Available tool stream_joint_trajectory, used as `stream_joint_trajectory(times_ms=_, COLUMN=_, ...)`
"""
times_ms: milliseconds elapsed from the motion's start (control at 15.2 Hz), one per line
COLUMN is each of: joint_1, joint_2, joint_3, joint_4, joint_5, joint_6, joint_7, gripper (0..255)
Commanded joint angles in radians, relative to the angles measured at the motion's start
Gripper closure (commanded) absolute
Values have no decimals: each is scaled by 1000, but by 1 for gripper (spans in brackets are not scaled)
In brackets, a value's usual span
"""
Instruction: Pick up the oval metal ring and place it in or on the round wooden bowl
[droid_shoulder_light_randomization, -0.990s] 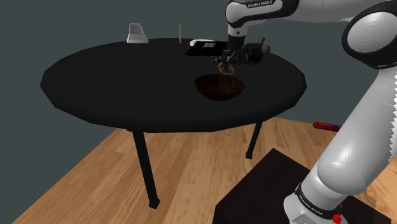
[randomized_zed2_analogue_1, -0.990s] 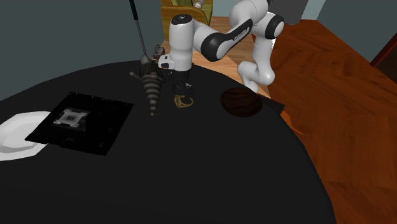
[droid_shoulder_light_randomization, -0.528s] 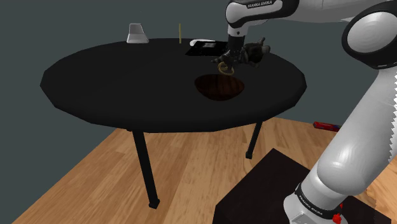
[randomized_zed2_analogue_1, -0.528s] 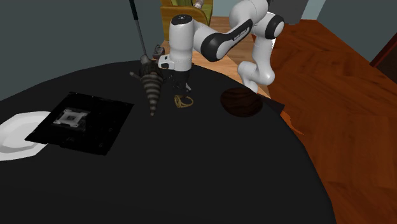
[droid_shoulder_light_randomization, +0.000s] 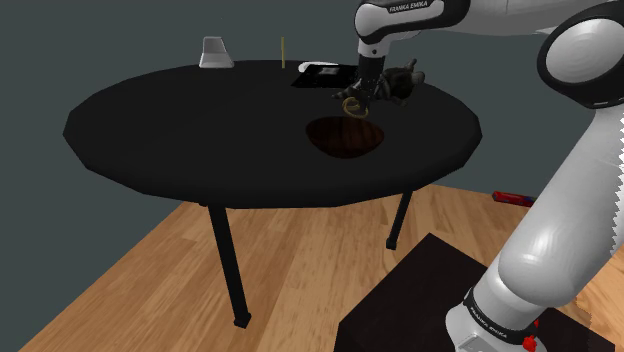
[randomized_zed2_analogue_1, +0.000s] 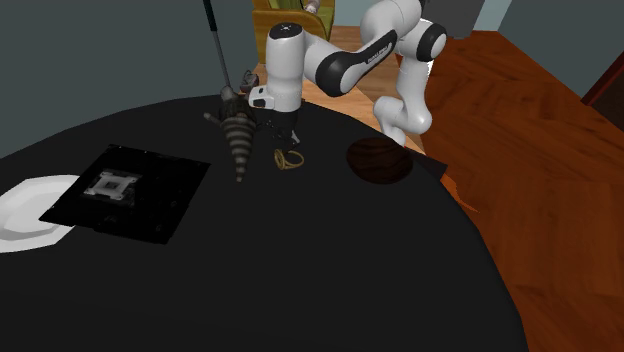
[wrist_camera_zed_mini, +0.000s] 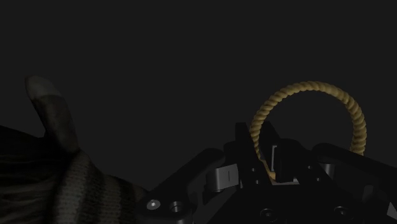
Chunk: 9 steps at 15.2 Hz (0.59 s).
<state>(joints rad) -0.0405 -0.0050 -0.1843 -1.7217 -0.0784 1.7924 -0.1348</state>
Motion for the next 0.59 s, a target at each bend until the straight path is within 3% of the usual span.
stream_joint_trajectory(times_ms=0, joint_1=0, joint_2=1, joint_3=0, joint_4=15, joint_5=1, joint_6=-14, joint_7=-1, gripper=255)
stream_joint_trajectory(times_ms=528, joint_1=0, joint_2=21, joint_3=0, joint_4=146, joint_5=6, joint_6=-126, joint_7=-11, gripper=255)
